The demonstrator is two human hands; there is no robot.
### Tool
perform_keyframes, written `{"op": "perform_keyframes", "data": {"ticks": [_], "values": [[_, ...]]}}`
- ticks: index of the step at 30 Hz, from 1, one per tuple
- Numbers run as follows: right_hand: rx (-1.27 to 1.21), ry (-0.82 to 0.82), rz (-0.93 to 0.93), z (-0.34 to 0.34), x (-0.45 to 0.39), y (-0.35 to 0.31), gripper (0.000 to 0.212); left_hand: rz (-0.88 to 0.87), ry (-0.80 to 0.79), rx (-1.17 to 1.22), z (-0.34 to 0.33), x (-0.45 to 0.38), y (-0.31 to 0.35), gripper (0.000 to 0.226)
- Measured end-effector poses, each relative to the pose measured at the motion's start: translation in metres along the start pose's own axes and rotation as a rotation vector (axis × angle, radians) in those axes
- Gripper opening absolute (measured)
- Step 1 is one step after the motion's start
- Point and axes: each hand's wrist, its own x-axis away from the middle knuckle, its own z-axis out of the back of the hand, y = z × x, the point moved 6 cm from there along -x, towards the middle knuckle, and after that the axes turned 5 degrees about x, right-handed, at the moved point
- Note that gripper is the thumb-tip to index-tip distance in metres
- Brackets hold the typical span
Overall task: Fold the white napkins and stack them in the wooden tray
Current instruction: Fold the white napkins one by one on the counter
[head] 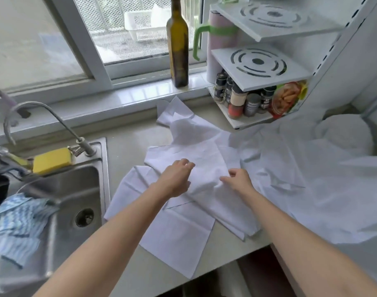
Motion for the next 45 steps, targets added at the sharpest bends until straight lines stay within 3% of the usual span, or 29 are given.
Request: {"op": "perform_keyframes", "data": {"ticks": [1,4,8,10,13,15,20,23,26,29,31,33,35,37,40,42,44,45], "values": [[-0.072,-0.041,0.063,-0.002,0.004,-0.01,0.007,-0.016,0.008,-0.016,0.004,-0.004,0.001,0.063],[-0.125,-0.201,0.288,-0.008,0.02,-0.044,0.034,-0.14,0.03,-0.056,0.024,-0.009,0.003,0.087],[-0.028,-0.488,0.403,-0.009,0.047,-0.077,0.025,-0.415,0.01,-0.133,0.048,0.008,0.016,0.101],[0.059,-0.594,0.433,0.0,0.049,-0.09,0.034,-0.524,0.041,-0.162,0.063,0.013,0.023,0.084],[0.119,-0.65,0.541,0.01,0.083,-0.131,0.039,-0.604,0.072,-0.229,0.099,0.044,0.025,0.037],[0.211,-0.681,0.547,0.015,0.083,-0.14,0.036,-0.53,-0.021,-0.204,0.101,0.042,0.019,0.033],[0.562,-0.647,0.397,0.019,0.073,-0.115,0.023,-0.188,-0.262,0.292,0.085,0.058,-0.018,0.031],[0.358,-0.593,0.341,0.005,0.071,-0.11,0.024,0.029,-0.3,0.458,0.055,0.072,-0.04,0.04],[0.341,-0.573,0.304,-0.014,0.072,-0.111,0.04,0.123,-0.338,0.494,0.04,0.089,-0.058,0.055],[0.532,-0.674,0.262,-0.031,0.075,-0.126,0.034,0.133,-0.232,0.533,0.061,0.092,-0.071,0.037],[0.714,-0.48,0.334,-0.029,0.062,-0.154,0.026,0.162,0.079,0.299,0.104,0.087,-0.079,0.024],[0.802,-0.042,0.513,-0.012,0.058,-0.202,0.009,0.134,0.493,-0.007,0.16,0.095,-0.073,0.013],[0.692,0.348,0.692,0.011,0.071,-0.244,0.014,-0.023,0.862,-0.171,0.204,0.118,-0.057,0.006],[0.564,0.545,0.898,0.026,0.092,-0.265,0.018,-0.23,1.077,-0.369,0.223,0.141,-0.044,0.011],[0.625,0.647,1.085,0.028,0.121,-0.259,0.013,-0.355,1.063,-0.531,0.215,0.156,-0.044,0.016],[0.797,0.606,1.115,0.017,0.127,-0.238,0.012,-0.391,0.99,-0.541,0.191,0.16,-0.046,0.015],[0.906,0.369,1.025,-0.003,0.117,-0.203,0.011,-0.419,0.77,-0.492,0.155,0.157,-0.045,0.016],[0.933,0.205,0.947,-0.014,0.11,-0.183,0.011,-0.393,0.549,-0.482,0.13,0.151,-0.046,0.016]]}}
